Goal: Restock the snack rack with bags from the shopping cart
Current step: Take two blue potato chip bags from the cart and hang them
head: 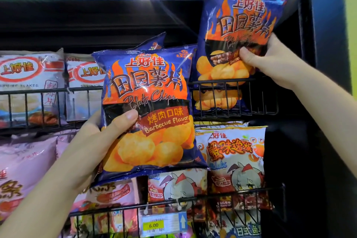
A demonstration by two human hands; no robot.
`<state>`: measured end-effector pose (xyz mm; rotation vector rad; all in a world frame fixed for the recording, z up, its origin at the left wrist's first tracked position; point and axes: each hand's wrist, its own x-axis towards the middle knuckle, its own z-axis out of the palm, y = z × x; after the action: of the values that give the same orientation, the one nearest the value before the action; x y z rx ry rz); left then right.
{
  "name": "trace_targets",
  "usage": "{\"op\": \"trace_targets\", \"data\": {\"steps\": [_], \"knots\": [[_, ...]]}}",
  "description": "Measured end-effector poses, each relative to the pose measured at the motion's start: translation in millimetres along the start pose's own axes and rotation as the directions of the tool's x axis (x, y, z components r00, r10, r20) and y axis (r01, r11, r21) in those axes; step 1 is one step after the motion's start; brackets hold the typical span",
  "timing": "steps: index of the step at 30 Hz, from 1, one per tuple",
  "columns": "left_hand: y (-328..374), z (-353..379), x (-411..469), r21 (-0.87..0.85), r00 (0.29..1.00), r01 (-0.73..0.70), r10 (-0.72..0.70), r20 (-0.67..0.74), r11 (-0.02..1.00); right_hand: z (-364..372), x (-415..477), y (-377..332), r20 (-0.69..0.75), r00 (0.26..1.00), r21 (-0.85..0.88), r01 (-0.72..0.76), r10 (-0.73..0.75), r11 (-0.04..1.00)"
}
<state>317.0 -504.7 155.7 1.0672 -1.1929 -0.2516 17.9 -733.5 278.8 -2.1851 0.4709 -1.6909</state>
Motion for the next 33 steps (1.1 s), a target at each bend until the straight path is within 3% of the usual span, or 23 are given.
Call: {"op": "trace_targets", "data": {"steps": [7, 13, 21, 24, 28, 33], "knots": [[7.8, 8.5, -6.2, 0.003, 0.996, -0.059, 0.058, 0.068, 0.998, -5.7, -0.3, -5.9, 0.140, 0.986, -0.134, -0.074, 0.093, 0.988], [7.0, 10.9, -10.9, -0.115, 0.991, 0.034, -0.019, 0.131, 0.993, -7.6, 8.0, -10.7, 0.268, 0.934, -0.273, -0.160, 0.235, 0.949], [6.6, 8.0, -15.1, -0.125, 0.993, 0.040, -0.025, 0.119, 0.991, -13.0, 13.8, -27.9, 0.422, 0.779, -0.523, -0.210, 0.465, 0.826], [5.3, 5.8, -18.9, -0.116, 0.993, 0.033, -0.019, 0.117, 0.993, -8.1, 6.1, -35.7, 0.402, 0.774, -0.570, -0.207, 0.490, 0.795], [3.5, 2.7, -19.5, -0.084, 0.993, 0.024, -0.013, 0.121, 0.996, -1.1, -0.7, -29.9, 0.319, 0.820, -0.594, -0.218, 0.475, 0.775], [5.0, -2.3, -18.7, -0.076, 0.992, -0.025, 0.034, 0.119, 0.997, 10.2, -22.7, -26.0, 0.046, 0.935, -0.560, -0.268, 0.352, 0.784]]}}
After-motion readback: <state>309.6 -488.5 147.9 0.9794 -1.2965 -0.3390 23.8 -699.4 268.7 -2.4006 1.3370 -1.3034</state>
